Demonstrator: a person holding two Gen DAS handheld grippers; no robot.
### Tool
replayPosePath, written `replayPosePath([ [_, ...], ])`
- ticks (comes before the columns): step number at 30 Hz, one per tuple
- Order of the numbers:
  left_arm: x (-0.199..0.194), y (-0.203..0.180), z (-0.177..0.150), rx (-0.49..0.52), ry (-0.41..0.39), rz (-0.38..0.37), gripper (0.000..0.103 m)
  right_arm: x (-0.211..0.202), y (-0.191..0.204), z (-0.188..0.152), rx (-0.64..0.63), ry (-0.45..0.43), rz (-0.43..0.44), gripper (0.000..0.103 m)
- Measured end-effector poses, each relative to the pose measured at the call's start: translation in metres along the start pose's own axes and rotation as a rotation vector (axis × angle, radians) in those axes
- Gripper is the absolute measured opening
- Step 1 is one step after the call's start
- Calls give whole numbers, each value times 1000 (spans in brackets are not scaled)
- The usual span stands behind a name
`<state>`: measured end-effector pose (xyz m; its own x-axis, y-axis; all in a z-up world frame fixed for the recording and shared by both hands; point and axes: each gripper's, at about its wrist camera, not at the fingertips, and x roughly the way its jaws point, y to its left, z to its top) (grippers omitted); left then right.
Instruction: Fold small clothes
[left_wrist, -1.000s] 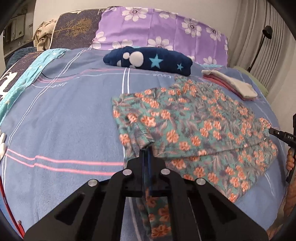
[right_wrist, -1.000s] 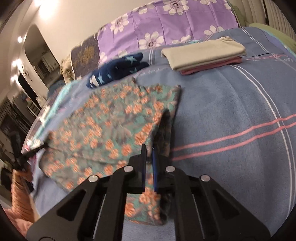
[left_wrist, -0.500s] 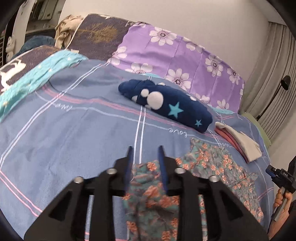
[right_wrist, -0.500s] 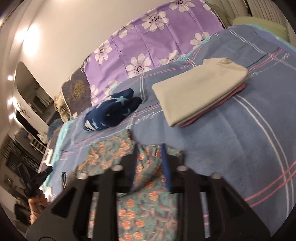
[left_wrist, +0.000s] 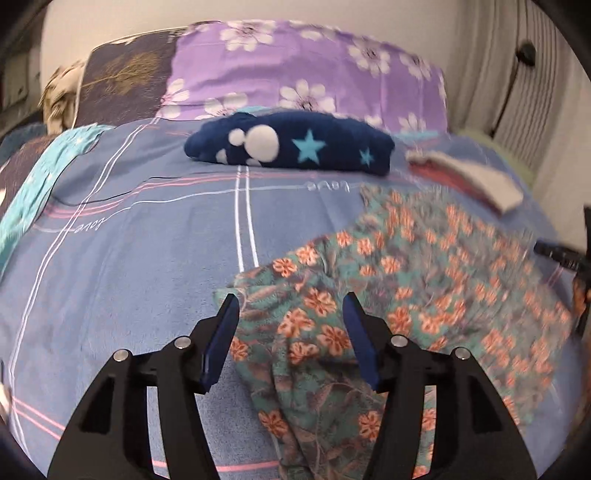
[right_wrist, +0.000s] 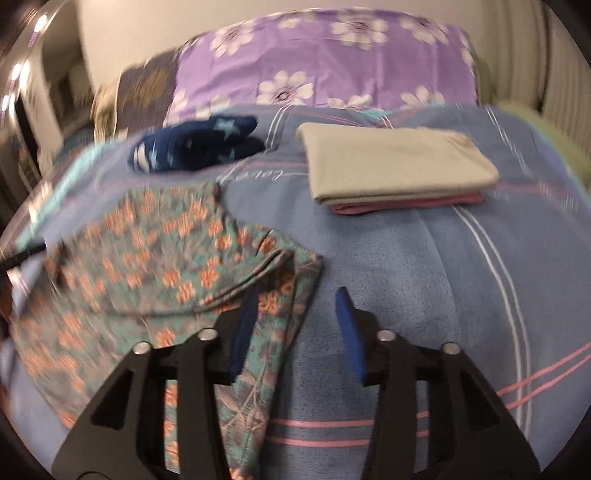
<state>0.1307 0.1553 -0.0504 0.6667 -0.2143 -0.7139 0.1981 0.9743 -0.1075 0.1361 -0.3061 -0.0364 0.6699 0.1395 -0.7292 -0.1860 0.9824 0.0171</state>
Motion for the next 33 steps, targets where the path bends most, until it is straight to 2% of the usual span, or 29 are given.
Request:
replayPosePath([
  [6,13,-2,6,11,21,-20,56,14,12,9,-48,-4,-25,50],
  [8,15,-7,7,47,31,-41,40,16,12,12,-41,-9,-22,50],
  [10,16,-14,7,91,47,-46,35,19,11,16,-40,-9,-23,52],
  [13,22,-23,3,157,78,-14,27,23,10,20,-39,-3,-22,53],
  [14,23,-23,2,163,82,-6,17,24,10,20,-38,-3,-20,53],
  [16,21,-21,4,146,66,2,4,26,10,23,-38,-3,-19,53],
  [21,-5,-11,17,78,-65,-8,4,26,10,24,-36,-4,-17,54],
  [23,-10,-7,23,45,-92,0,4,27,11,27,-31,-8,-14,54],
  [25,-8,-2,27,13,-99,14,4,28,10,30,-20,-11,-3,54],
  [29,7,7,25,-47,-62,9,4,35,4,37,16,0,42,54],
  [30,13,8,23,-57,-45,5,4,39,1,39,37,8,66,47],
  [31,16,9,22,-62,-37,2,4,41,-1,40,51,17,84,33],
  [32,18,10,20,-67,-29,-1,4,43,-4,42,69,24,96,24],
  [33,20,11,19,-72,-24,-3,4,45,-7,42,89,27,111,9],
])
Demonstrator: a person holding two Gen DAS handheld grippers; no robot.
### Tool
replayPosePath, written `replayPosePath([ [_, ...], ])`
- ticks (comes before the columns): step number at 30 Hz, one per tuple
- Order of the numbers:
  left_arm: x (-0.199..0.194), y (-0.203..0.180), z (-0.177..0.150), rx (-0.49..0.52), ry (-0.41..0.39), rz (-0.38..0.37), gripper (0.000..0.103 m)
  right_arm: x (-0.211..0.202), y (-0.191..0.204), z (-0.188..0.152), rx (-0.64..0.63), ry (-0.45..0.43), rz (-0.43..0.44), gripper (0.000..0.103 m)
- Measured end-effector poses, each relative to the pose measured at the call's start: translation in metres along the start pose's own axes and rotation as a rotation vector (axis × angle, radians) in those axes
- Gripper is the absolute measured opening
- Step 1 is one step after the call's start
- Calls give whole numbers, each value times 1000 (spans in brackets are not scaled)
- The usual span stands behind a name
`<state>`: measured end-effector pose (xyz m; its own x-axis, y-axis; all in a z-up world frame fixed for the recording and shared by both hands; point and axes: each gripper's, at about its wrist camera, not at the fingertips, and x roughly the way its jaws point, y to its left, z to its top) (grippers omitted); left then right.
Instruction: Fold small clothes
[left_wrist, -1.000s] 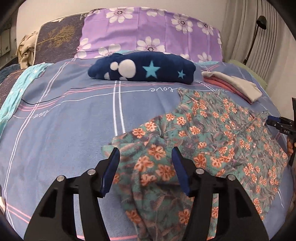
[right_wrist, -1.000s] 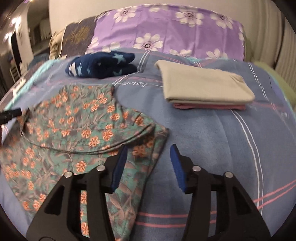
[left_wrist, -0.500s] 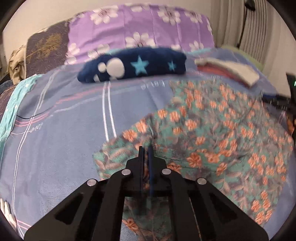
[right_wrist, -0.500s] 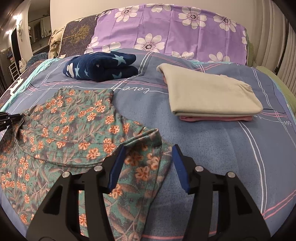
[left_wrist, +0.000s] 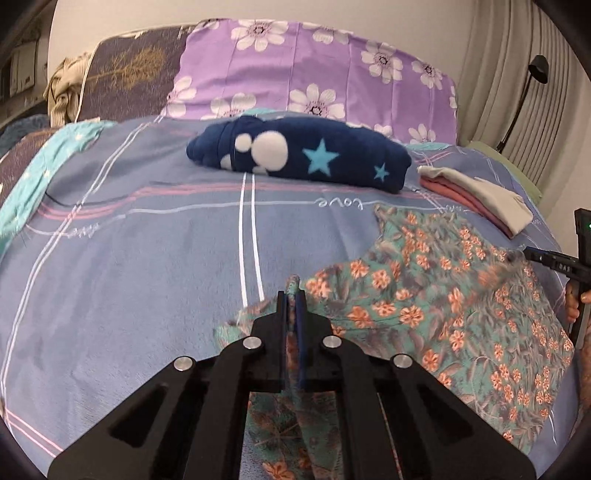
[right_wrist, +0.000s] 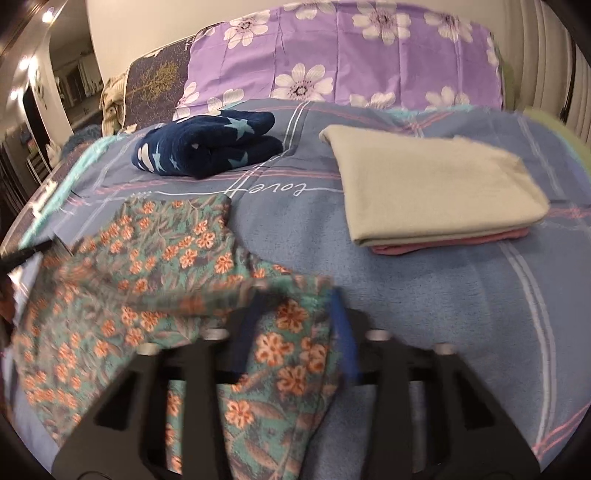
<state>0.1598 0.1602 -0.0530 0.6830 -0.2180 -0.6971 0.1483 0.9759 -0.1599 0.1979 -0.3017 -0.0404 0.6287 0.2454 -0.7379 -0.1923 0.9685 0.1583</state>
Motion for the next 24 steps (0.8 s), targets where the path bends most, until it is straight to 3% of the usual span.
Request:
replayPosePath([
  [5,-11,8,1,-53,-40,-29,3,-20,-6,-1,67,-85,52,6],
  [9,-41,12,10,-116,-145,-75,3,-52,-3,9,86,-183,85,6],
  [14,-63,10,41,-123,-260,-20,0,-61,-1,37,106,-246,29,1],
  [18,-37,17,52,-162,-165,-54,0,-34,-15,45,164,-176,24,0],
  [19,-27,18,47,-161,-124,-43,8,-28,-18,43,176,-153,35,0],
  [20,-20,17,41,-150,-92,-39,24,-23,-20,38,185,-134,49,0],
  [22,-13,18,26,-126,-62,-19,41,-16,-23,26,183,-104,57,6],
  [24,0,18,13,-100,-3,-27,41,-12,-25,17,173,-76,58,14],
])
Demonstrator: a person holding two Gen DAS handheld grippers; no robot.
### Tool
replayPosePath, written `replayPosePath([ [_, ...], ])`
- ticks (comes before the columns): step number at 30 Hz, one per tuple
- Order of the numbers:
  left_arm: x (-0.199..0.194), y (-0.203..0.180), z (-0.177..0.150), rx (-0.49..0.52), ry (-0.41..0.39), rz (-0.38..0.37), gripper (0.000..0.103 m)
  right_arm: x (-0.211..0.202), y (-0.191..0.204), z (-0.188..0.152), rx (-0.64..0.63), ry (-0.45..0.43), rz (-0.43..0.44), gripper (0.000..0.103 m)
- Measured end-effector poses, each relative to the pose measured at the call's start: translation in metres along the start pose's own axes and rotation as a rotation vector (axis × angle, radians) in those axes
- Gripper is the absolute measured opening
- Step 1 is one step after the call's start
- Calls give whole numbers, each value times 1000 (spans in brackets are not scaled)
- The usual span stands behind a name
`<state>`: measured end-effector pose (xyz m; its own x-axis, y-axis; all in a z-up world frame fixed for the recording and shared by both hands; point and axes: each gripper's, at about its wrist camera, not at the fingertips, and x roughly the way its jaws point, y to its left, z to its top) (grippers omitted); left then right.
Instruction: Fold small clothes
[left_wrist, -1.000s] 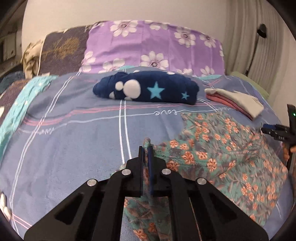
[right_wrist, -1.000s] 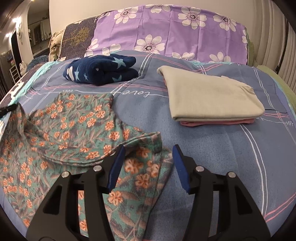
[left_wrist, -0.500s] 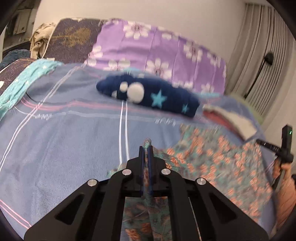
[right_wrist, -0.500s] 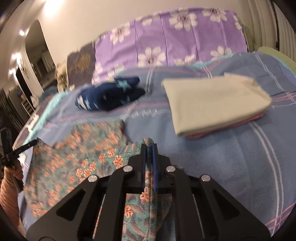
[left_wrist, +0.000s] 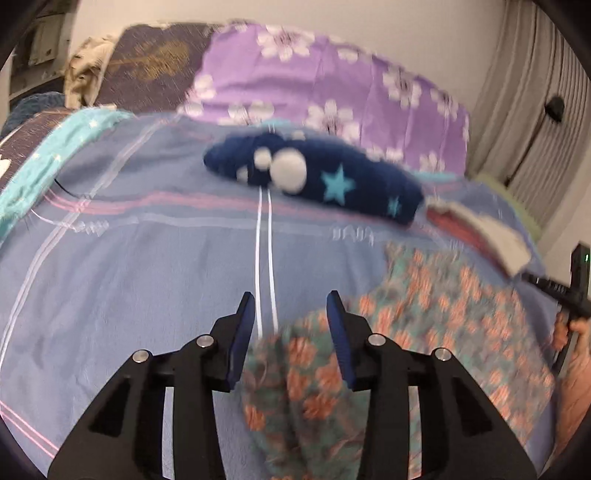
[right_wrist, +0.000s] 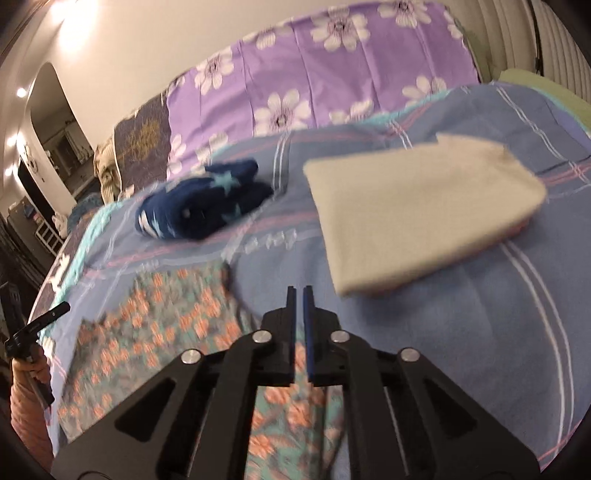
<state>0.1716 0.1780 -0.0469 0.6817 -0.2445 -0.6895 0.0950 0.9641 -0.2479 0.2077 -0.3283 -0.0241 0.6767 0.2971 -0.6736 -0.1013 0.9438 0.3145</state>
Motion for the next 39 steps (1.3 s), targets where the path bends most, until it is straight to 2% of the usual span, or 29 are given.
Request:
replayPosePath([
  [2,13,1,-7,9,56,-7,41,1,-4,-5,3,17,2,21],
  [4,20,-1,-11,27,81,10,40,3,-7,-8,11,37,27,35],
  [6,23,-4,-13,45,81,21,30,6,-8,-8,13,50,39,42],
  [7,24,-5,-12,45,75,14,12,8,-7,-9,7,54,38,43],
  [8,23,-5,-11,42,72,6,7,9,-6,-9,-1,58,42,43],
  [11,16,-9,-8,52,34,7,4,20,-2,-10,-27,105,74,50],
  [12,15,-11,-8,59,27,12,4,24,0,-11,-36,118,73,50],
  [14,12,-15,-7,68,16,18,4,27,5,-12,-68,128,47,18],
  [15,8,-16,-7,70,-1,20,4,22,7,-12,-74,106,41,5],
  [20,-40,-20,9,58,-158,-16,4,-37,17,0,-80,-90,76,5],
  [24,-56,-22,28,76,-235,12,4,-52,22,17,-87,-159,56,5],
  [27,-36,-22,45,70,-212,31,4,-22,23,32,-67,-110,16,5],
  [30,6,-26,54,125,-138,108,4,21,23,37,-64,-35,-29,5],
  [33,55,-20,45,135,-15,168,4,62,27,31,-103,51,-115,7],
  [35,76,-16,32,144,49,191,8,85,26,22,-141,131,-184,12],
  [36,82,-14,27,144,75,190,9,88,25,18,-145,140,-193,16],
  [37,82,-11,23,140,76,194,16,84,24,16,-144,125,-183,18],
  [38,79,-9,21,134,64,199,30,78,22,15,-137,119,-181,22],
  [39,70,-6,22,122,44,199,37,68,18,14,-126,106,-183,34],
])
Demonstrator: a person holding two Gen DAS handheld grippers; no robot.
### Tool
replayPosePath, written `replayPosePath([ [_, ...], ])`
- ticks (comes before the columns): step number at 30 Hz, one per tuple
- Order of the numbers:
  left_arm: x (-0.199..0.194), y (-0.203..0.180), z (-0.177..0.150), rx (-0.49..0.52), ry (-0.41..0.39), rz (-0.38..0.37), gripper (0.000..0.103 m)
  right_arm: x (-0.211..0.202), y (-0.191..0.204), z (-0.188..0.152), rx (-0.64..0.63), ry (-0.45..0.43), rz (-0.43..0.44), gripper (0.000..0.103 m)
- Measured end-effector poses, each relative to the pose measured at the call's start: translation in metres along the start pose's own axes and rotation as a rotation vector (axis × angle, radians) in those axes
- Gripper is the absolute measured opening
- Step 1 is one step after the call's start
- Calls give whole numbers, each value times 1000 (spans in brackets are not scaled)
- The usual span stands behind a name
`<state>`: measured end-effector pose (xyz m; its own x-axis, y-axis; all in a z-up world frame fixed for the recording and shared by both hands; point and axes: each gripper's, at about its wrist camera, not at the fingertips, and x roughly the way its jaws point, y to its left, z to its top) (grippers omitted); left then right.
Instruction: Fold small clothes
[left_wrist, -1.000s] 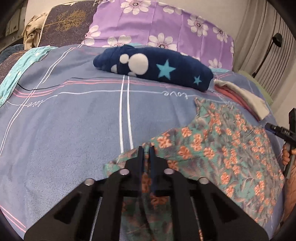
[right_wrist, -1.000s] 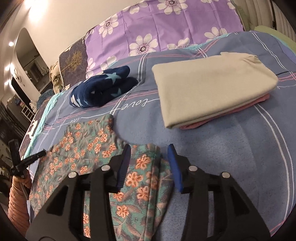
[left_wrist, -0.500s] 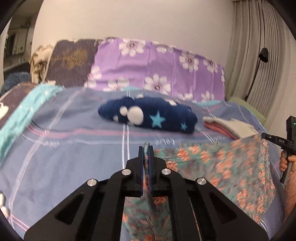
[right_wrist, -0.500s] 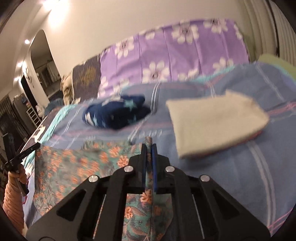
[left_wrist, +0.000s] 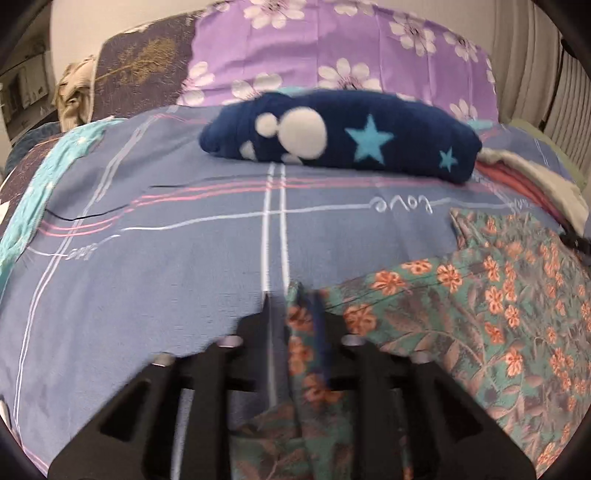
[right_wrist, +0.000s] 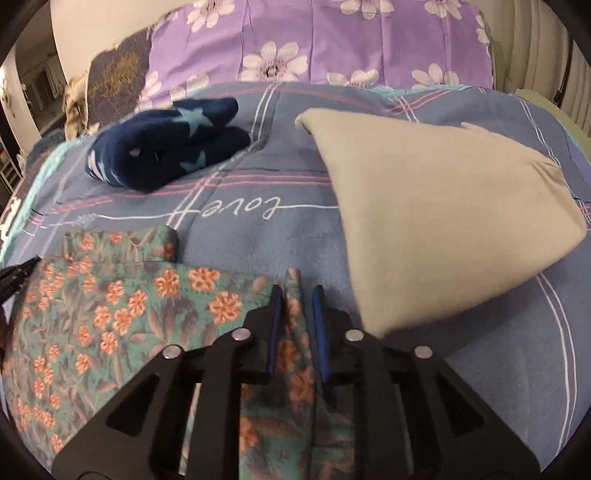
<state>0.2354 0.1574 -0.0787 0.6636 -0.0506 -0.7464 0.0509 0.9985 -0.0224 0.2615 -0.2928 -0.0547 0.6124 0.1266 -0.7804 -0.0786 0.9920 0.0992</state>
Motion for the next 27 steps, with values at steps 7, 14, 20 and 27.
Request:
replayPosePath([
  [7,-72,-2,-13,7,-113,-72,46,-76,-23,-54,9,-81,76,40],
  [14,-117,-107,-35,153,-52,-204,47,-95,-59,-94,103,-24,89,6],
  [20,-133,-230,-66,277,79,-475,41,-117,-61,-115,83,-47,146,6],
  [27,-147,-347,-99,537,80,-524,39,-140,-85,-157,121,-64,194,8],
])
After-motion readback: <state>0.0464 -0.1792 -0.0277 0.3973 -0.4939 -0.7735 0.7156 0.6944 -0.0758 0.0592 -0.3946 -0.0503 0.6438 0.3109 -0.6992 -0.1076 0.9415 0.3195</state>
